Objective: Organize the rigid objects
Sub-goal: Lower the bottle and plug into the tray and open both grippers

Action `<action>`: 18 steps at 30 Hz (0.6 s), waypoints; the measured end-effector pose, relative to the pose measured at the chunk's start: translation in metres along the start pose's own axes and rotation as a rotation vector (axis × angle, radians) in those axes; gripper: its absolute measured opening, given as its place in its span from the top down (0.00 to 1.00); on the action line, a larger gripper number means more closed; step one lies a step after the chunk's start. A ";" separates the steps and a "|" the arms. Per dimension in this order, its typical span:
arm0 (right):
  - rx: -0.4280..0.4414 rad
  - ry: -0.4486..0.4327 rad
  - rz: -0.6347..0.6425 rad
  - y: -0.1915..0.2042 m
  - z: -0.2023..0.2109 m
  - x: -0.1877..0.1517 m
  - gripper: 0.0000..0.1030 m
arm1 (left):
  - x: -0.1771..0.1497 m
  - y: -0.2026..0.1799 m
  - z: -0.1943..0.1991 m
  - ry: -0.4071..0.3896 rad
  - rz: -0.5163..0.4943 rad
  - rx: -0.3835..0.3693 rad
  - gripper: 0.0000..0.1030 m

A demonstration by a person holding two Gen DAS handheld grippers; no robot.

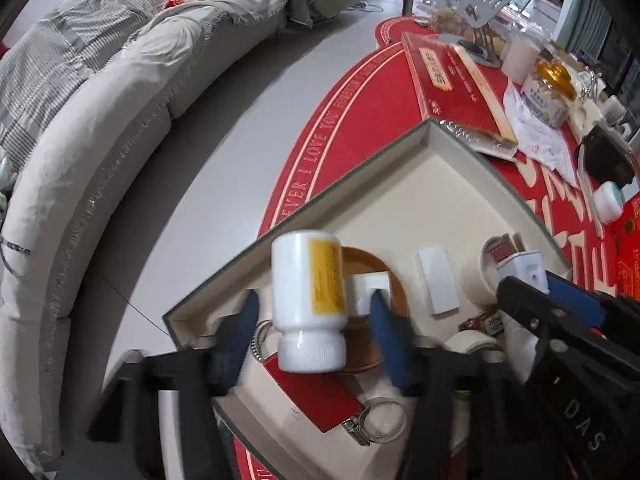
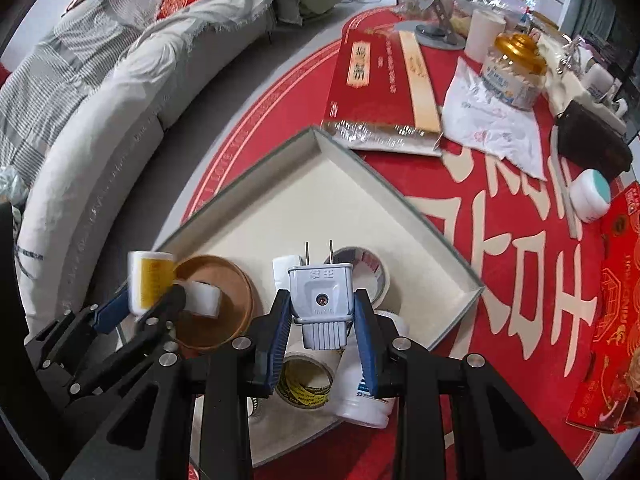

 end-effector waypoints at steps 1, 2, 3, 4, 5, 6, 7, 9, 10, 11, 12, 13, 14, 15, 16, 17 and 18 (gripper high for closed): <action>-0.005 0.017 0.008 0.000 -0.004 -0.002 0.66 | -0.001 0.002 -0.001 -0.002 0.002 0.011 0.28; -0.020 0.020 0.011 -0.003 -0.006 -0.004 0.58 | -0.003 0.007 -0.002 -0.001 0.014 0.018 0.22; -0.034 0.016 0.013 -0.005 -0.005 -0.004 0.45 | -0.005 0.010 -0.002 0.002 0.024 0.014 0.19; -0.058 0.003 0.014 -0.010 -0.004 -0.003 0.37 | -0.006 0.012 -0.003 0.006 0.032 0.006 0.18; -0.066 -0.010 0.012 -0.014 -0.001 -0.002 0.21 | -0.008 0.014 -0.003 0.010 0.035 -0.003 0.14; -0.056 -0.024 0.007 -0.017 0.003 -0.002 0.16 | -0.010 0.015 -0.002 0.011 0.035 -0.002 0.13; -0.038 -0.035 0.000 -0.018 0.008 -0.001 0.16 | -0.012 0.018 0.001 0.009 0.035 0.009 0.13; -0.032 -0.031 -0.008 -0.021 0.015 -0.003 0.16 | -0.015 0.019 0.010 0.001 0.027 0.014 0.12; -0.026 -0.028 -0.012 -0.022 0.020 -0.005 0.16 | -0.016 0.019 0.016 -0.005 0.024 0.012 0.12; -0.016 -0.031 -0.014 -0.021 0.024 -0.006 0.08 | -0.017 0.020 0.025 -0.019 0.018 0.013 0.12; -0.002 -0.035 -0.018 -0.021 0.029 -0.007 0.00 | -0.018 0.022 0.032 -0.033 0.019 0.022 0.12; 0.015 -0.046 -0.024 -0.021 0.036 -0.009 0.00 | -0.020 0.024 0.042 -0.035 0.021 0.035 0.12; 0.030 -0.056 -0.032 -0.020 0.042 -0.010 0.00 | -0.022 0.025 0.049 -0.032 0.015 0.033 0.12; 0.052 -0.062 -0.039 -0.019 0.049 -0.012 0.00 | -0.024 0.024 0.057 -0.034 0.004 0.005 0.12; 0.077 -0.059 -0.052 -0.018 0.056 -0.015 0.00 | -0.026 0.023 0.062 -0.039 0.001 -0.032 0.12; 0.087 -0.055 -0.061 -0.017 0.059 -0.016 0.00 | -0.031 0.022 0.067 -0.030 0.012 -0.067 0.12; 0.096 -0.047 -0.075 -0.016 0.063 -0.018 0.00 | -0.034 0.024 0.068 -0.009 0.025 -0.071 0.12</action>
Point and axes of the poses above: each gripper's, at about its wrist camera, not at the fingertips, and z roughly against the way its jaws point, y to its left, x to its top, the point moved 8 cm from there along -z, roughly the way its jaws point, and after that the axes turned 9 degrees about -z, right-handed, at the moved point
